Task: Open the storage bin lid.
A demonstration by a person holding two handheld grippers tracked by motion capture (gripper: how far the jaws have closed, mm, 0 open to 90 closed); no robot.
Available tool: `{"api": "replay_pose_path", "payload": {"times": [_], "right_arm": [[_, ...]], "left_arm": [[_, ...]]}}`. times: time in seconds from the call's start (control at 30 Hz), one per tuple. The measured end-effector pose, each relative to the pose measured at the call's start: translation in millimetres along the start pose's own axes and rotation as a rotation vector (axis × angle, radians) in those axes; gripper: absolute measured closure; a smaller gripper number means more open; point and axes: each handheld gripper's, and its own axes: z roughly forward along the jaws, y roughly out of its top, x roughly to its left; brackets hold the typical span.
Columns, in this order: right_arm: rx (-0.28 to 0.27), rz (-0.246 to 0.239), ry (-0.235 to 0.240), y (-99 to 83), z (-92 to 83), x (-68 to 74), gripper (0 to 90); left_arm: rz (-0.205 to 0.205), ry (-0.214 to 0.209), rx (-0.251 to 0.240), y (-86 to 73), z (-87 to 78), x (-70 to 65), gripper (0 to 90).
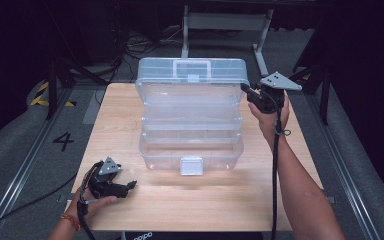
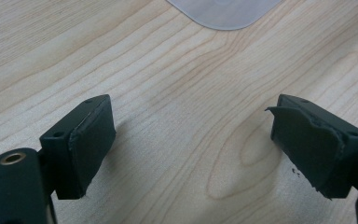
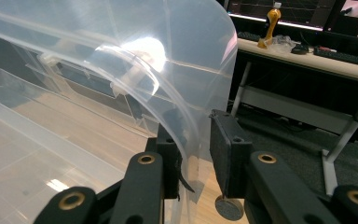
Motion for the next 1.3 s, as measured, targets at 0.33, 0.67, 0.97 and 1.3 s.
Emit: {"api": "replay_pose_path", "payload": {"times": [0.33,0.67,0.97,1.3], "right_arm": [[0.006,0.041,0.014,5.0,9.2,-7.6,75.6],[0.006,0.069,0.011,6.6,13.8,-10.0,76.3],[0.009,0.077,0.003,8.7,16.9,-10.6,76.6],[0.012,0.095,-0.003,10.2,22.5,-12.7,77.1]], "left_arm": [[-0.017,-0.003,0.001,0.7,1.2,-1.1,13.8],[-0.018,-0.001,0.000,0.7,1.2,-1.3,13.8],[-0.018,-0.001,0.000,0.7,1.2,-1.3,13.8],[-0.018,-0.001,0.000,0.7,1.2,-1.3,13.8]]}}
